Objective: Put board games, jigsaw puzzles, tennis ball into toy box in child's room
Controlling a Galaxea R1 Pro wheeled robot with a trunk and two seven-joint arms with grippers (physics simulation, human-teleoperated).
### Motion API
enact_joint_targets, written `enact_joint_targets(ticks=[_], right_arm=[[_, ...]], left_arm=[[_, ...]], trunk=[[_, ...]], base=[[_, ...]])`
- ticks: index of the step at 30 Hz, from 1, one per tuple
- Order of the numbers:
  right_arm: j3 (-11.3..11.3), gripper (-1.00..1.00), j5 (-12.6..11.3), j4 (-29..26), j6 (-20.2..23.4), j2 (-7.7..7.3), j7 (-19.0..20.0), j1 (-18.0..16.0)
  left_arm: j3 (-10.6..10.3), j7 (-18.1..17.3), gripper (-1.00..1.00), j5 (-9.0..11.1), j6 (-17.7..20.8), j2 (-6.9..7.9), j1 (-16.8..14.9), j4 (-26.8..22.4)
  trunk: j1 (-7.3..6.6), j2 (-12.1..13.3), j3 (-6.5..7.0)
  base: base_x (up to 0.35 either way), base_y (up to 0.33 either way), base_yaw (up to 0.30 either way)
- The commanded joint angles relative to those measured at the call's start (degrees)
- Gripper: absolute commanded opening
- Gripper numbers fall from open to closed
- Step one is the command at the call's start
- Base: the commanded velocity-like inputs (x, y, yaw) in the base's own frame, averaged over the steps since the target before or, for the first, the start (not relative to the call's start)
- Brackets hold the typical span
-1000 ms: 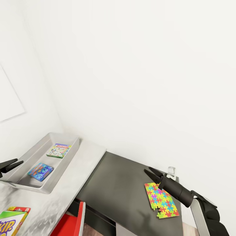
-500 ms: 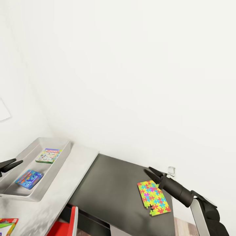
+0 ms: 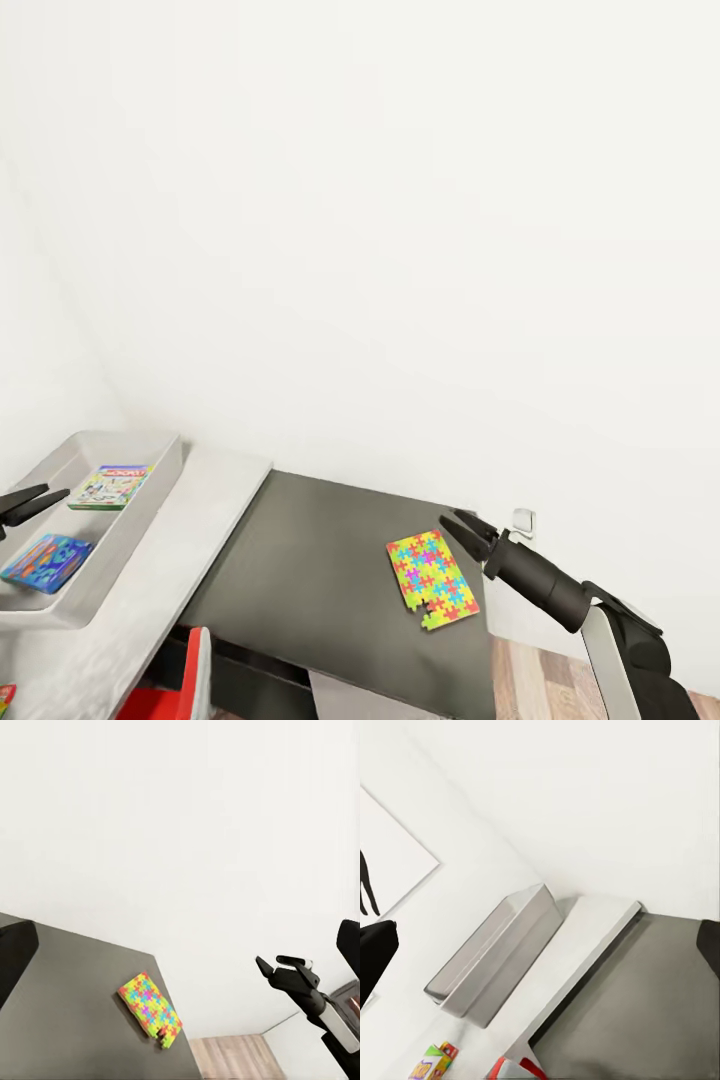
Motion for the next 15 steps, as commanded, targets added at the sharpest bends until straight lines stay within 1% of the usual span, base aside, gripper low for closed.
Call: enact_joint_targets(ticks=[1, 10, 15], right_arm=[[-0.1, 1.00, -0.2, 0.0, 0.4, 0.05, 0.1, -0.1], [-0.1, 1.00, -0.3, 0.1, 0.5, 0.05, 0.0, -0.1], [-0.1, 1.00, -0.2, 0.1, 0.5, 0.10, -0.1, -0.1]], left_arm=[[0.0, -0.2, 1.00, 0.0, 0.6, 0.03, 0.0, 0.0], [0.0, -0.2, 1.00, 0.0, 0.6, 0.02, 0.0, -0.1], [0.0, -0.2, 1.00, -0.1, 0.6, 0.04, 0.0, -0.1]], trunk=[[0.03, -0.1, -0.06], [0.03, -0.1, 0.57], [0.03, -0.1, 0.92]], base=[[-0.078, -0.129, -0.204], [-0.030, -0.143, -0.204], [-0.006, -0.215, -0.204]])
